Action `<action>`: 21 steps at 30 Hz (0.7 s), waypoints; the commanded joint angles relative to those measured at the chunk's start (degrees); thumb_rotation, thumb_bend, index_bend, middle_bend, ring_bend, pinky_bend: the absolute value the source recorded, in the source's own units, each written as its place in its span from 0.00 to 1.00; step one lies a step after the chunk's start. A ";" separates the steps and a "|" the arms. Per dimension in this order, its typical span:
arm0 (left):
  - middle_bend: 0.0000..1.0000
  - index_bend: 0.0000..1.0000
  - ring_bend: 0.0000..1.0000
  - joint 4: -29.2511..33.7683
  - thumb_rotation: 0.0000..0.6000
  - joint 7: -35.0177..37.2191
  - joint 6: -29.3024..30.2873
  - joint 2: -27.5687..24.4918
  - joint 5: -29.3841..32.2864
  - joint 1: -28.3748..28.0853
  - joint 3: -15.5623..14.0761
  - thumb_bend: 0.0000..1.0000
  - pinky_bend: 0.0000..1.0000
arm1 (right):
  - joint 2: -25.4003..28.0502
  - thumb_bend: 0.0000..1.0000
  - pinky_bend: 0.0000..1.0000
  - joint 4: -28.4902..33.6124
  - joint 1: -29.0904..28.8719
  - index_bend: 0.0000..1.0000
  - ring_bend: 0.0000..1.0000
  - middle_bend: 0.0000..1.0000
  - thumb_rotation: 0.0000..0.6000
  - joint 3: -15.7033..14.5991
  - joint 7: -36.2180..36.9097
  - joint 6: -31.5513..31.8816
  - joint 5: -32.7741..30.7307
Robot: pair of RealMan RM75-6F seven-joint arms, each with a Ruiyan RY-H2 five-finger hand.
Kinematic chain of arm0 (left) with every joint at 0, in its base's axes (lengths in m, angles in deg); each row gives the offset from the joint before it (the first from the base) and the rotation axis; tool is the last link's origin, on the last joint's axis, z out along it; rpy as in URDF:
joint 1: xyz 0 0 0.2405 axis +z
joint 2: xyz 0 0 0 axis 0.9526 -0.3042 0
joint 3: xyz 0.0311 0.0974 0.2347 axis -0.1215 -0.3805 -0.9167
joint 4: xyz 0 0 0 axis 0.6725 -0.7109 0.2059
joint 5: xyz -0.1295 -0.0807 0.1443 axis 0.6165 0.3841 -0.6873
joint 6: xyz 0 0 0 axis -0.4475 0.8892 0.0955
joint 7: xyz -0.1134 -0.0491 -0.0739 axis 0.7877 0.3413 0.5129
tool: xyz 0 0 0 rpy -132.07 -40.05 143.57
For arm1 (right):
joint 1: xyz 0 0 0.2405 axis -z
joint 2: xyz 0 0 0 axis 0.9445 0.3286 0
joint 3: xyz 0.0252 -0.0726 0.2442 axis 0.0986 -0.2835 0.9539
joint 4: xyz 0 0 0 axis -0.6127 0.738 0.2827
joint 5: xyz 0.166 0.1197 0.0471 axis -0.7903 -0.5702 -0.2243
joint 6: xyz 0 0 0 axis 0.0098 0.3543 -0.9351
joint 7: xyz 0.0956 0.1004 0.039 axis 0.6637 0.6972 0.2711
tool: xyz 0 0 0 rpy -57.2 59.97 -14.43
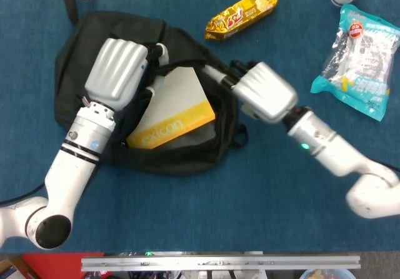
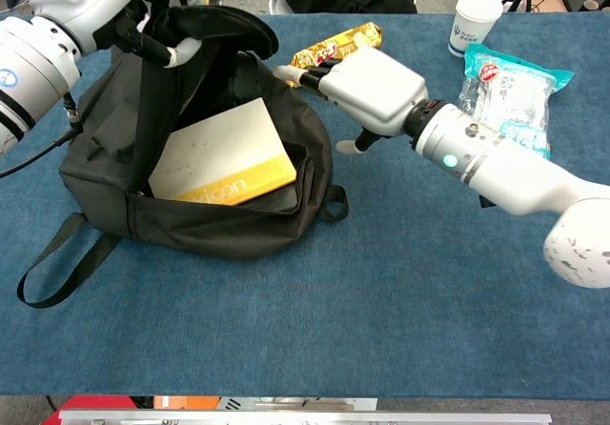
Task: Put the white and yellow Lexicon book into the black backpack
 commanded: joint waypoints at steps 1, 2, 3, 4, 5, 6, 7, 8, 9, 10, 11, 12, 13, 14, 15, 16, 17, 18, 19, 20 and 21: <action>0.67 0.56 0.72 1.22 1.00 0.35 -2.54 -1.07 0.96 -0.39 -0.87 0.41 0.97 | 4.96 0.13 0.52 3.95 2.39 0.00 0.26 0.26 1.00 -0.61 -0.13 2.35 0.19; 0.63 0.52 0.68 1.67 1.00 0.64 -3.62 -1.65 1.02 -0.57 -1.17 0.41 0.94 | 6.24 0.13 0.52 4.75 2.97 0.00 0.26 0.27 1.00 -0.60 0.13 2.97 0.10; 0.60 0.48 0.64 2.21 1.00 1.07 -4.98 -2.41 1.12 -0.78 -1.56 0.41 0.91 | 7.87 0.13 0.52 5.61 3.81 0.00 0.26 0.28 1.00 -0.53 0.55 3.90 -0.09; 0.56 0.43 0.60 2.65 1.00 1.54 -6.10 -2.95 1.23 -0.96 -1.85 0.41 0.87 | 8.98 0.13 0.52 6.13 4.40 0.00 0.26 0.28 1.00 -0.39 0.99 4.51 -0.36; 0.50 0.37 0.54 3.15 1.00 2.05 -7.26 -3.50 1.56 -1.17 -2.06 0.41 0.80 | 10.02 0.13 0.52 6.60 4.95 0.00 0.27 0.28 1.00 -0.23 1.34 4.98 -0.75; 0.45 0.31 0.48 3.84 1.00 2.49 -8.79 -4.22 2.27 -1.54 -2.31 0.40 0.72 | 11.30 0.13 0.52 7.02 5.59 0.00 0.27 0.28 1.00 0.00 1.43 5.60 -1.15; 0.40 0.26 0.43 4.34 1.00 2.78 -9.99 -4.74 2.89 -1.89 -2.45 0.38 0.64 | 12.18 0.13 0.52 7.19 6.02 0.00 0.27 0.29 1.00 0.13 1.27 6.05 -1.35; 0.33 0.20 0.35 4.73 1.00 3.06 -11.02 -5.15 3.41 -2.25 -2.51 0.34 0.55 | 12.99 0.13 0.52 7.38 6.45 0.00 0.27 0.29 1.00 0.23 1.18 6.43 -1.60; 0.30 0.16 0.31 5.11 1.00 3.30 -12.12 -5.56 3.96 -2.69 -2.62 0.31 0.49 | 14.00 0.13 0.52 7.73 7.00 0.00 0.27 0.29 1.00 0.39 1.17 6.74 -2.12; 0.26 0.12 0.25 5.28 1.00 3.34 -12.76 -5.79 4.26 -3.00 -2.72 0.29 0.42 | 14.70 0.13 0.52 8.00 7.37 0.00 0.27 0.29 1.00 0.50 1.22 6.86 -2.56; 0.22 0.07 0.20 5.37 1.00 3.24 -13.31 -5.95 4.47 -3.31 -2.87 0.26 0.35 | 15.34 0.13 0.52 8.23 7.72 0.00 0.27 0.29 1.00 0.57 1.23 6.95 -2.92; 0.19 0.05 0.17 5.42 1.00 3.12 -13.83 -6.07 4.69 -3.62 -3.04 0.25 0.30 | 15.90 0.13 0.52 8.41 8.01 0.00 0.27 0.29 1.00 0.62 1.22 7.07 -3.15; 0.15 0.02 0.12 5.50 1.00 3.06 -14.37 -6.17 5.06 -3.98 -3.18 0.23 0.25 | 16.55 0.13 0.52 8.54 8.39 0.00 0.27 0.29 1.00 0.69 1.17 7.26 -3.41; 0.12 0.00 0.09 5.50 1.00 3.04 -14.48 -6.13 5.23 -4.19 -3.20 0.21 0.20 | 16.97 0.13 0.52 8.65 8.69 0.00 0.27 0.29 1.00 0.69 1.11 7.45 -3.54; 0.11 0.00 0.07 5.49 1.00 3.05 -14.53 -6.06 5.37 -4.34 -3.25 0.20 0.18 | 17.33 0.13 0.52 8.65 8.99 0.00 0.27 0.29 1.00 0.70 1.10 7.66 -3.64; 0.10 0.00 0.06 5.61 1.00 3.23 -14.73 -6.07 5.52 -4.47 -3.40 0.20 0.17 | 17.81 0.13 0.52 8.56 9.34 0.00 0.27 0.29 1.00 0.71 1.19 7.78 -3.85; 0.10 0.00 0.06 5.83 1.00 3.51 -15.17 -6.25 5.75 -4.58 -3.58 0.20 0.17 | 18.15 0.13 0.52 8.47 9.60 0.00 0.27 0.29 1.00 0.77 1.38 7.82 -4.10; 0.11 0.00 0.06 6.19 1.00 3.98 -15.85 -6.54 6.14 -4.70 -3.77 0.20 0.17 | 18.44 0.13 0.52 8.36 9.84 0.00 0.27 0.29 1.00 0.87 1.59 7.89 -4.39; 0.11 0.00 0.06 6.72 1.00 4.82 -17.05 -7.05 6.66 -4.91 -4.03 0.20 0.17 | 18.78 0.13 0.52 8.23 10.16 0.00 0.27 0.29 1.00 1.00 1.85 7.97 -4.73; 0.12 0.00 0.06 7.03 1.00 5.52 -17.91 -7.40 6.97 -5.07 -4.17 0.20 0.17 | 19.00 0.13 0.52 8.14 10.36 0.00 0.27 0.29 1.00 1.10 2.11 8.01 -4.97; 0.12 0.00 0.06 7.20 1.00 6.06 -18.43 -7.65 7.11 -5.16 -4.27 0.20 0.17 | 19.21 0.13 0.52 8.11 10.57 0.00 0.27 0.29 1.00 1.16 2.32 8.04 -5.16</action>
